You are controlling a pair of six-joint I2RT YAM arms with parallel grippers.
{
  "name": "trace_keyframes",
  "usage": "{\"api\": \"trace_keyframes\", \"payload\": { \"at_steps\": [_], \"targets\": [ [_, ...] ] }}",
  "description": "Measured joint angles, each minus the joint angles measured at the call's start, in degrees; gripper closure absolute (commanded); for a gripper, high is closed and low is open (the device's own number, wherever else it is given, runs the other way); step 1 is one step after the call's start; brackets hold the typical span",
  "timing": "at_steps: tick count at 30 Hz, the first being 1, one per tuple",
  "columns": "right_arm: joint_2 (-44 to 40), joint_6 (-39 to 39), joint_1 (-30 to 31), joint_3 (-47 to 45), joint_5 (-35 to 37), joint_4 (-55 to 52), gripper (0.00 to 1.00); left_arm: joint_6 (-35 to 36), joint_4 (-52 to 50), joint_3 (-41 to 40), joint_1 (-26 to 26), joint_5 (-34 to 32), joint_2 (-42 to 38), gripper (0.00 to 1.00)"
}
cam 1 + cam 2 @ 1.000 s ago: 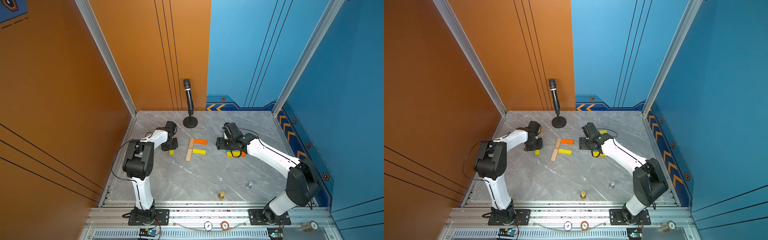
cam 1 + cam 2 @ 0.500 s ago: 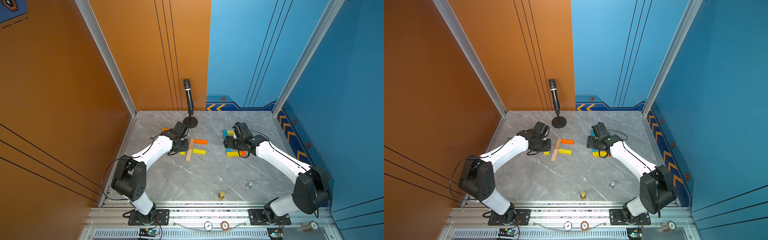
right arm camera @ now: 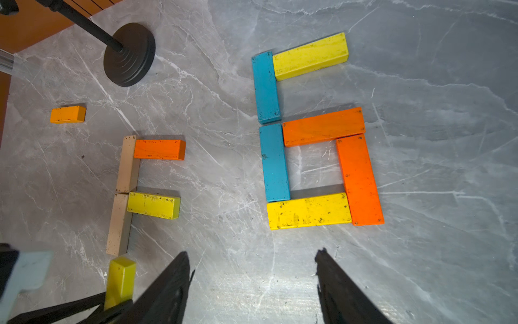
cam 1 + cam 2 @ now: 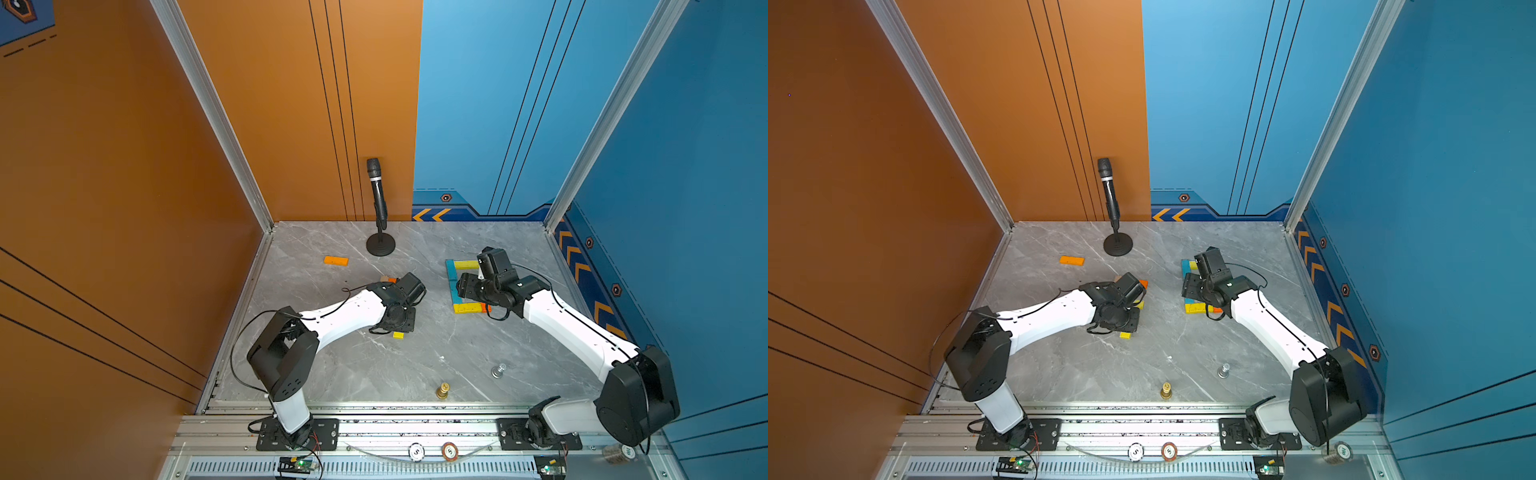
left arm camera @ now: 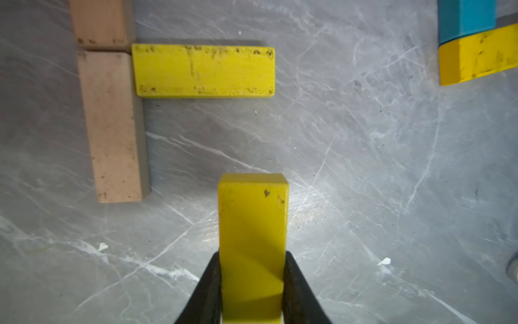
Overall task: Assemble the number 6 with building blocks
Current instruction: Assemble the building block at the center of the board.
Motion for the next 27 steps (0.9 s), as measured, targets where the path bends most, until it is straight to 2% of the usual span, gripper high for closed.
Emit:
{"api": "trace_keyframes", "payload": {
  "at_steps": [4,17,27],
  "targets": [
    [0.0,0.0,0.0,-0.6,0.0,0.0,0.29,-0.5,0.0,0.0,-1.6,-0.8,2.6,0.7],
    [0.0,0.0,0.0,-1.0,0.0,0.0,0.28,0.0,0.2,2.1,-1.9,-1.2,9.2,0.69],
    [0.0,0.0,0.0,-1.0,0.0,0.0,0.29,1.0,0.2,2.7,-0.5,-1.2,9.7,0.69]
  ]
}}
